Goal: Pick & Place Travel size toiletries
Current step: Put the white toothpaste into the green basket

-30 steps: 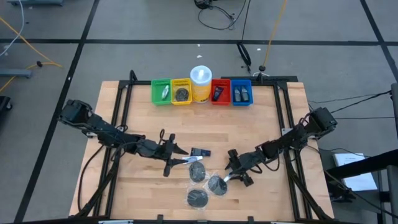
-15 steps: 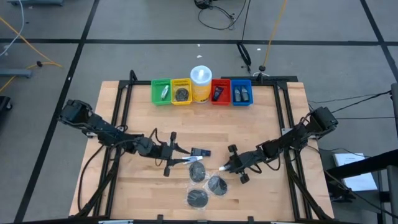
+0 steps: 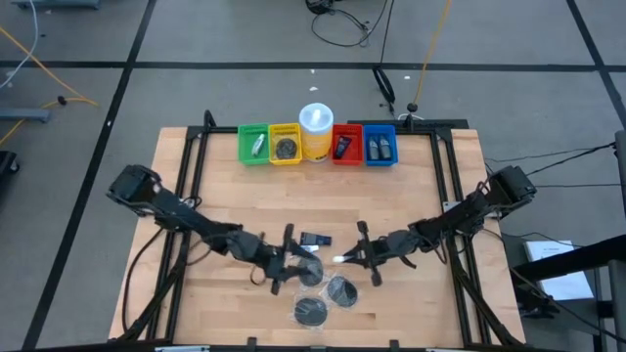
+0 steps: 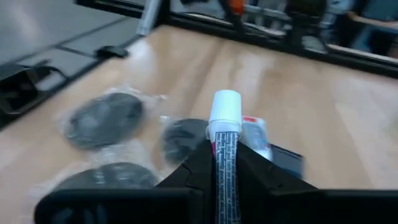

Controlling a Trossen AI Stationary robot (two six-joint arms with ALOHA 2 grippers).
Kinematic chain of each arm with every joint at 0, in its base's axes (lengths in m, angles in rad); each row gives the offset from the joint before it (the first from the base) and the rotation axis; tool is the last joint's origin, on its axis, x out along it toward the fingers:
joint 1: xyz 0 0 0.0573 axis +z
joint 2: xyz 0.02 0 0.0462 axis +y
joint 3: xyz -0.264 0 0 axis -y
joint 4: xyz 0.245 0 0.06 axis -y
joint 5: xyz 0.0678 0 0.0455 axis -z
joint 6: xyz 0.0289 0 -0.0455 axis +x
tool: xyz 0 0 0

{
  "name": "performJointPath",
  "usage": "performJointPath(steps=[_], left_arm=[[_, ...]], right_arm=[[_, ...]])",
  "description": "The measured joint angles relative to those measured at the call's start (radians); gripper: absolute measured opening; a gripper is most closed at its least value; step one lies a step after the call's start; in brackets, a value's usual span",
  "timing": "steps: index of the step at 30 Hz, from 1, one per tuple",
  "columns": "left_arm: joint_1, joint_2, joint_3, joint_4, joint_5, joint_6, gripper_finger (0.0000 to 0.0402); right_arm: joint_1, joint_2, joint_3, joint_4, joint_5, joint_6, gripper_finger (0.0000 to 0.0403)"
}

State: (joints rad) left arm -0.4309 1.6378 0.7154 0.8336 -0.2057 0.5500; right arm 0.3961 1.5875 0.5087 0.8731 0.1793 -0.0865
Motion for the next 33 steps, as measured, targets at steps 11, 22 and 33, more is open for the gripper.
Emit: performJointPath(steps=[11,22,33], left_arm=[[-0.009,0.23,0.29,-0.246,-0.136,0.263,0.0308],[-0.039,0.374,0.452,-0.31,-0.378,0.422,0.0273],[0.012,0.374,0.455,-0.342,-0.305,0.318,0.0208]], right_arm=[[-0.049,0.0,0.0,0.03,-0.205,0.079,0.0042],[-0.056,0.0,0.0,0.036,-0.237,0.105,0.0043],[-0.056,0.0,0.0,0.043,-0.237,0.105,0.0043]])
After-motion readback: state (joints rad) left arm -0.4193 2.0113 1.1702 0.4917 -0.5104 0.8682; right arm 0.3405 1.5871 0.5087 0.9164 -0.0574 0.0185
